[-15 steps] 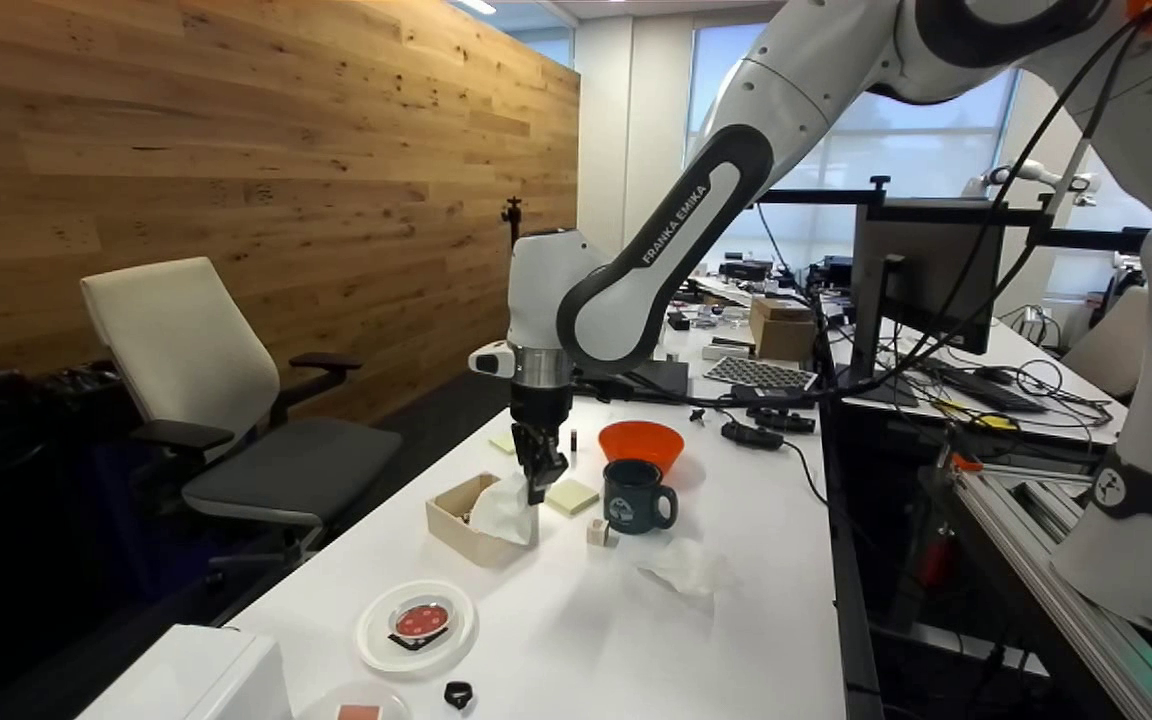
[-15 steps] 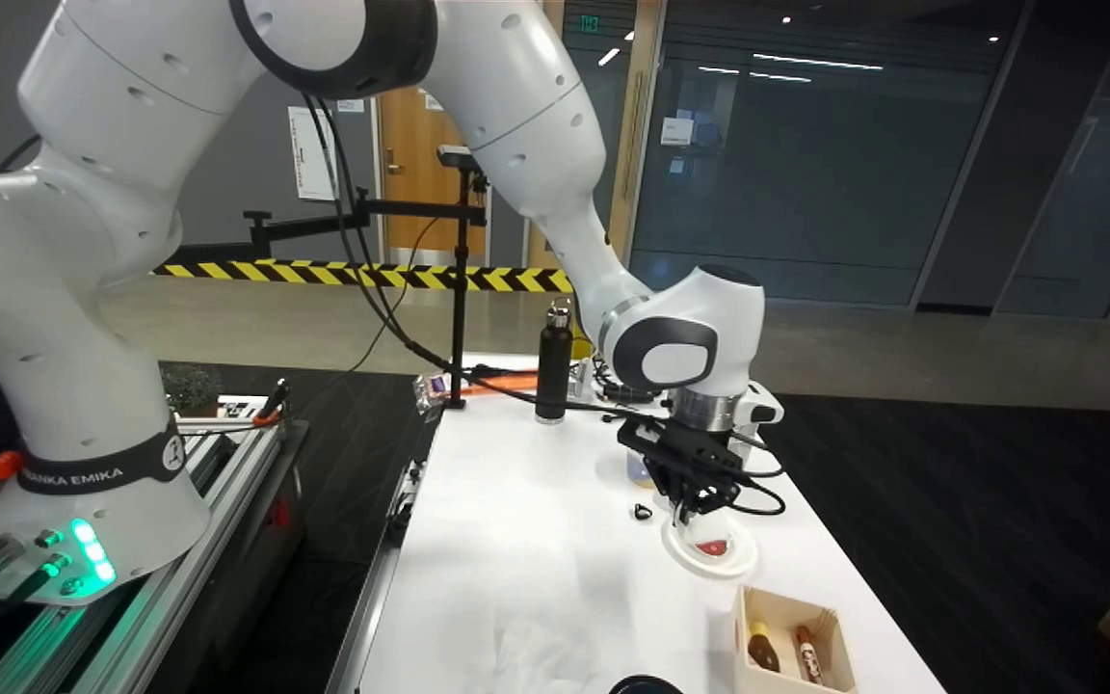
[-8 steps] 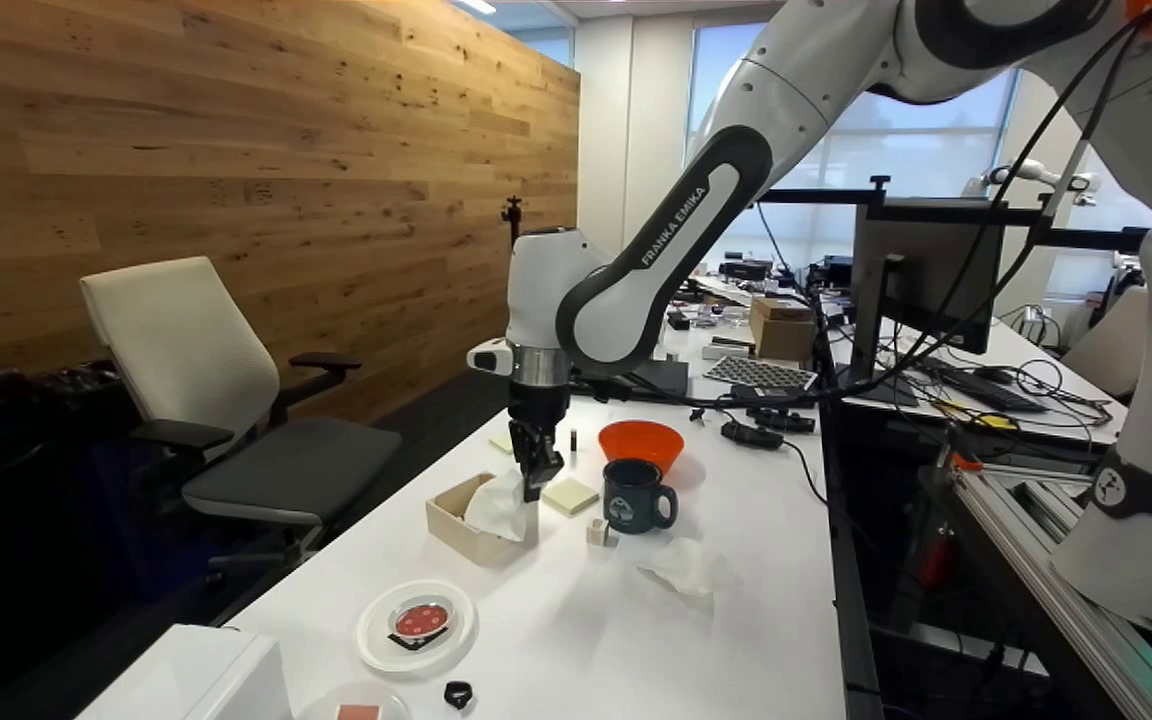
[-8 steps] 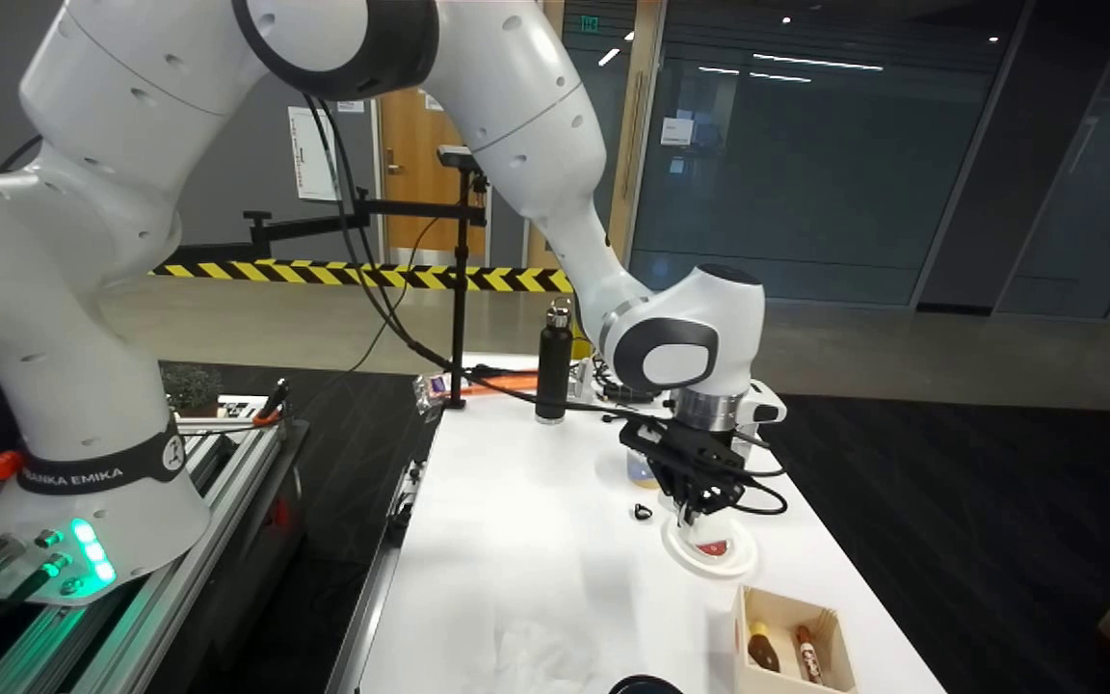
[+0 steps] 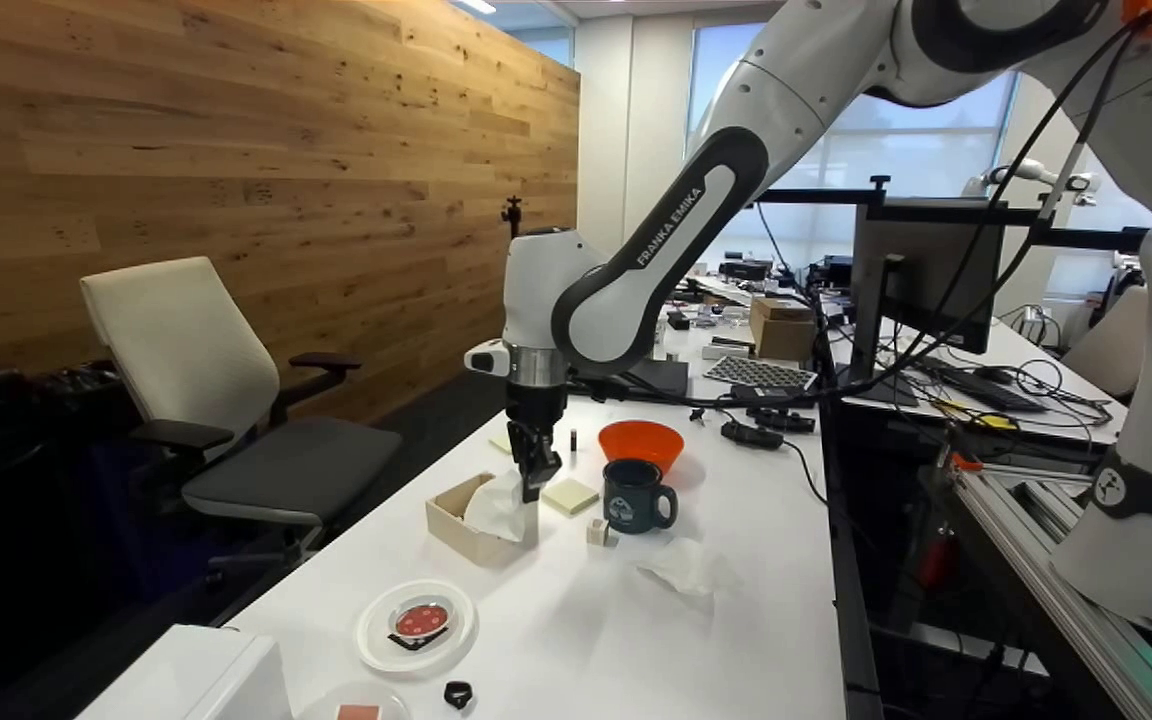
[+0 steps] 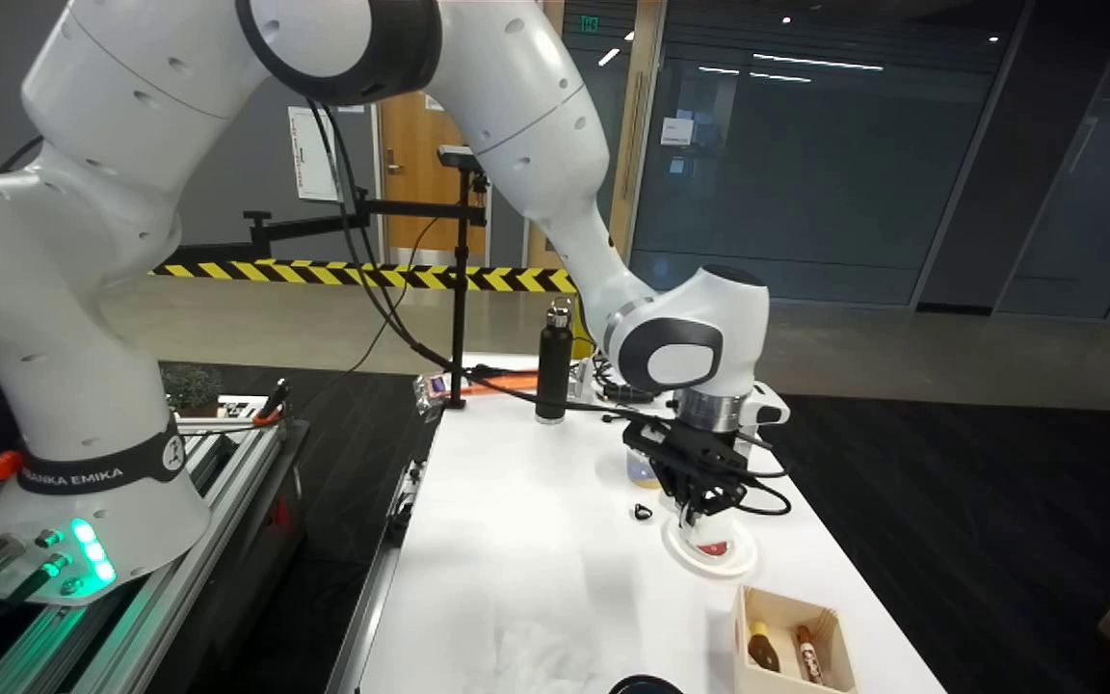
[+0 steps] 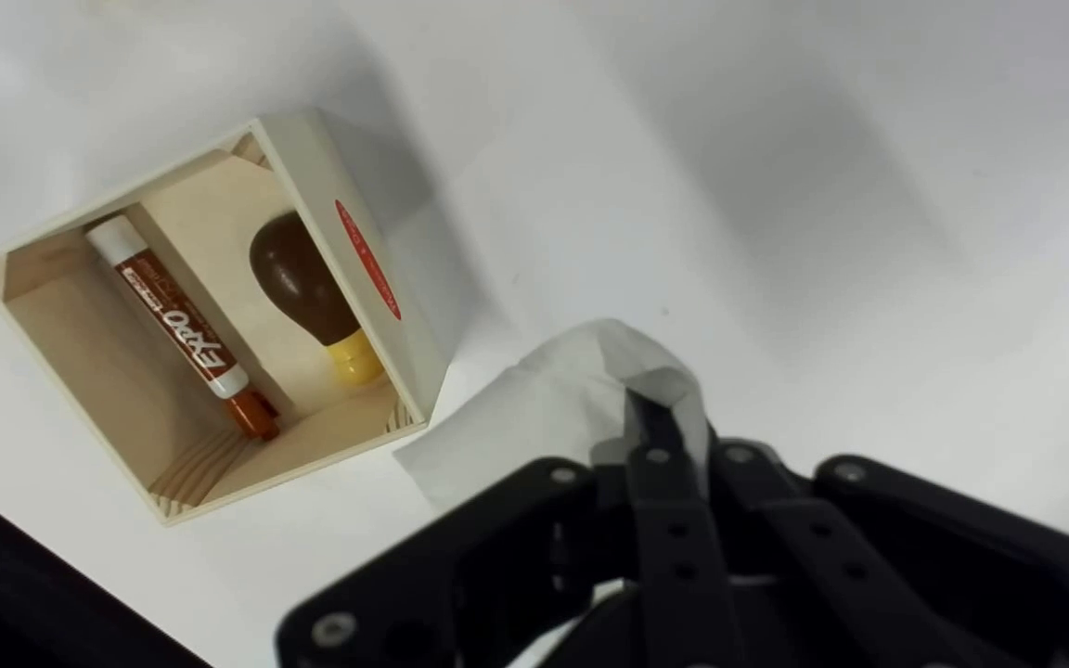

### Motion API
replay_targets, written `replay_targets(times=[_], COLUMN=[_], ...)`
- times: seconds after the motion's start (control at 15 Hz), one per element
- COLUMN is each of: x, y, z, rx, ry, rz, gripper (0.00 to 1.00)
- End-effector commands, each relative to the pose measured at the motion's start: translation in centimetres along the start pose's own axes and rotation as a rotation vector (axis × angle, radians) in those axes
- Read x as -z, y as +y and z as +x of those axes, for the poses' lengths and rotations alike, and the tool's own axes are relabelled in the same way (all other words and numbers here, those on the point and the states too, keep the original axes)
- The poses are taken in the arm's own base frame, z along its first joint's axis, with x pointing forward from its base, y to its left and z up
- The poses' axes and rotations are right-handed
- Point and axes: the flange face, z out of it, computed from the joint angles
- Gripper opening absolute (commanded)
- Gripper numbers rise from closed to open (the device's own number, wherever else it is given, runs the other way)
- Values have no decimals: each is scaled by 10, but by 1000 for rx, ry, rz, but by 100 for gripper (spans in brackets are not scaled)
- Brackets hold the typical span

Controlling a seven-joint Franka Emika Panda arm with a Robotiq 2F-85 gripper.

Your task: Use the paper towel to wipe the table

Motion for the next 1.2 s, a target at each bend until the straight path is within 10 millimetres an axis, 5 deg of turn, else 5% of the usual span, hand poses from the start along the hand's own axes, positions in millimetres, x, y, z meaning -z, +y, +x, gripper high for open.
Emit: replay_targets(times=[0.0,0.67,0.87,1.13], x=[-30,-149,-172,-176], y=[19,39,44,47], z=[18,0,-12,-8], rx=[-10,-89,-128,-144], ry=[-54,-163,-196,-220], rz=[58,283,329,355], gripper=[0,0,0,0])
